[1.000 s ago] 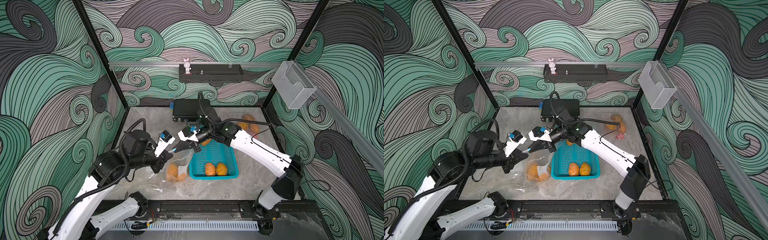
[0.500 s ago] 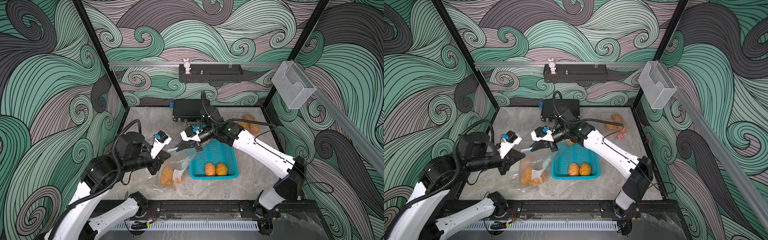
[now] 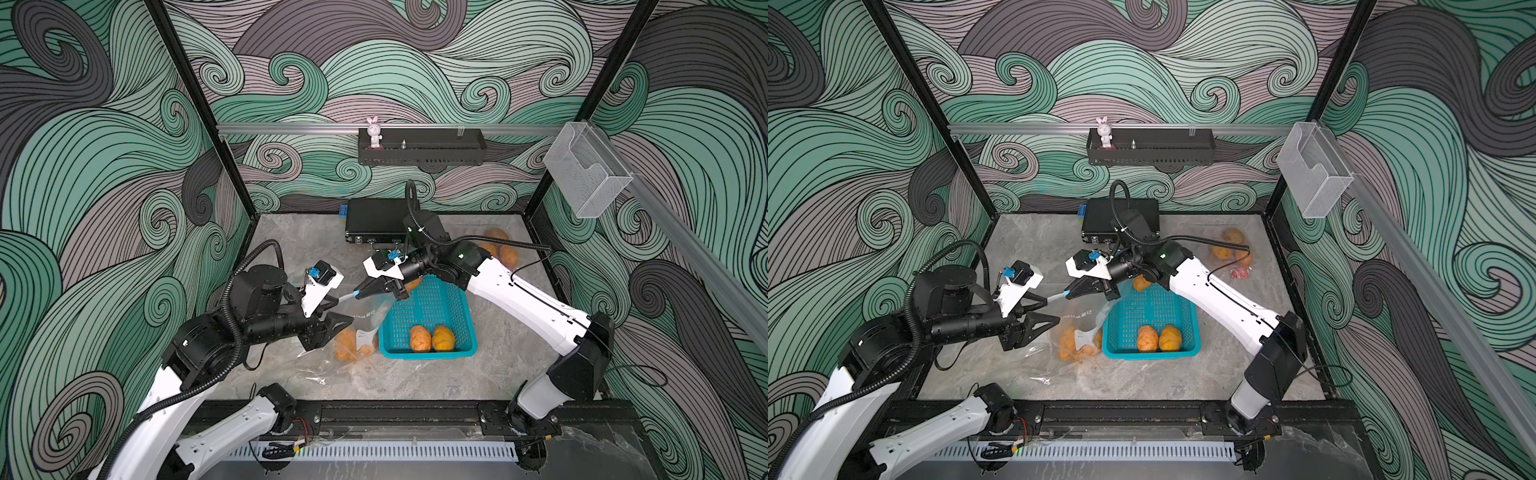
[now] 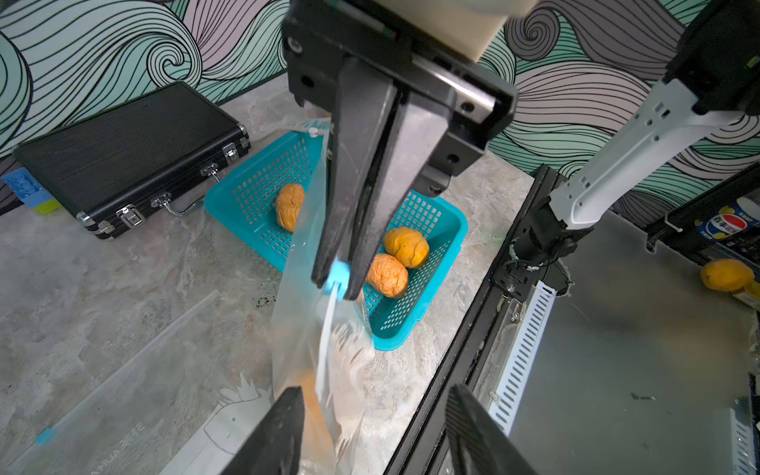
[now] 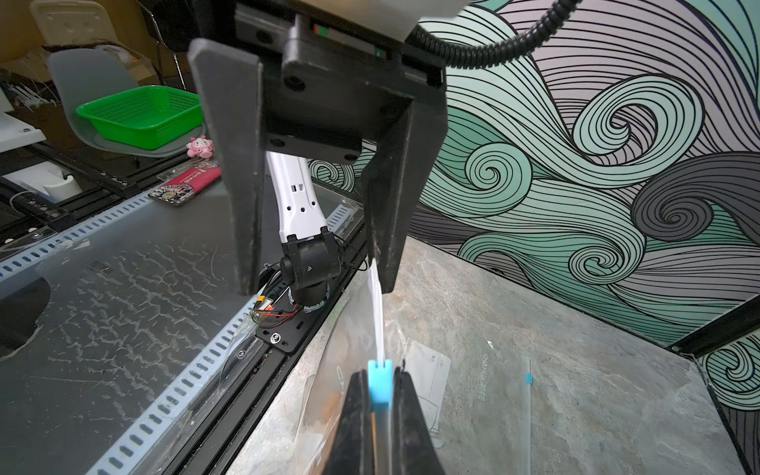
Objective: Put the potatoes into a zipper bag and zip it
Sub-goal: Zip the zipper on the zipper food storage bag.
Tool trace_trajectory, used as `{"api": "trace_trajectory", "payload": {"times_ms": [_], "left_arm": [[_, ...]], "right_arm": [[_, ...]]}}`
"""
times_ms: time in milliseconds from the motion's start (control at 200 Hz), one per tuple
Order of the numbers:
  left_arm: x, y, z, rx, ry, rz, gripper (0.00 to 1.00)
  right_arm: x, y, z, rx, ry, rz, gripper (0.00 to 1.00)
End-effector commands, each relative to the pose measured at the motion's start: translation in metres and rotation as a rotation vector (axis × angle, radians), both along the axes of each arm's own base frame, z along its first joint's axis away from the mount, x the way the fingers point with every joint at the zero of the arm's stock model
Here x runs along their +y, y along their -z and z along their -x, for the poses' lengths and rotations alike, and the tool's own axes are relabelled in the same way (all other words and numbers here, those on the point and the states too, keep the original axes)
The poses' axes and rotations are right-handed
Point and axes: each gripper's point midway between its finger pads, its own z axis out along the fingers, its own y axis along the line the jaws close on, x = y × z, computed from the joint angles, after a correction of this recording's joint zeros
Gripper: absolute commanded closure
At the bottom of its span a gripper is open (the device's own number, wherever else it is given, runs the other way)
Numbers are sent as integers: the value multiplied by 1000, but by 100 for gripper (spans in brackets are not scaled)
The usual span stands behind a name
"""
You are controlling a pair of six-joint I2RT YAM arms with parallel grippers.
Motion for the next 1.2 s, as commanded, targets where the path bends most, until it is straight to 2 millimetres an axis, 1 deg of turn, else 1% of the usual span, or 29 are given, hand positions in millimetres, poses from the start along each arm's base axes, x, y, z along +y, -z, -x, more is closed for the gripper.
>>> {"api": "trace_trajectory", "payload": {"times_ms": [0, 30, 80, 145, 200, 315, 335, 395, 470, 675, 881, 1191], "left_arm": [[-6, -16, -7, -32, -2, 36, 48], [-6, -15, -8, -29, -4, 29, 50], [-6, -16, -11, -30, -16, 25, 52], [-5, -17, -15, -28, -34, 22, 58], [-6, -16, -17, -24, -40, 18, 60], [-6, -13, -18, -18, -44, 9, 71], [-5, -13, -18, -21, -45, 10, 74], [-5, -13, -18, -22, -47, 11, 90], [-3, -13, -18, -26, -56, 11, 100], [3, -12, -18, -37, -82, -3, 100], [14, -13, -12, -27, -100, -40, 100], [31, -33, 8, -82, -107, -11, 100]], "right_arm": [[-1, -1, 1, 10, -5, 4, 97], [-2, -1, 2, 9, -5, 4, 97], [-3, -1, 3, 11, -8, 6, 97], [-3, -2, 4, 9, -14, 2, 97], [-3, -1, 5, 14, -16, 6, 97], [-3, -1, 6, 15, -19, 5, 97], [-3, -1, 6, 15, -19, 5, 97], [-3, 0, 6, 17, -19, 8, 97], [-3, -1, 6, 14, -18, 7, 97], [-3, 2, 4, 11, -12, 11, 96], [-3, -4, 4, -1, -10, 2, 95], [-4, -5, 4, -17, 2, 1, 93]]}}
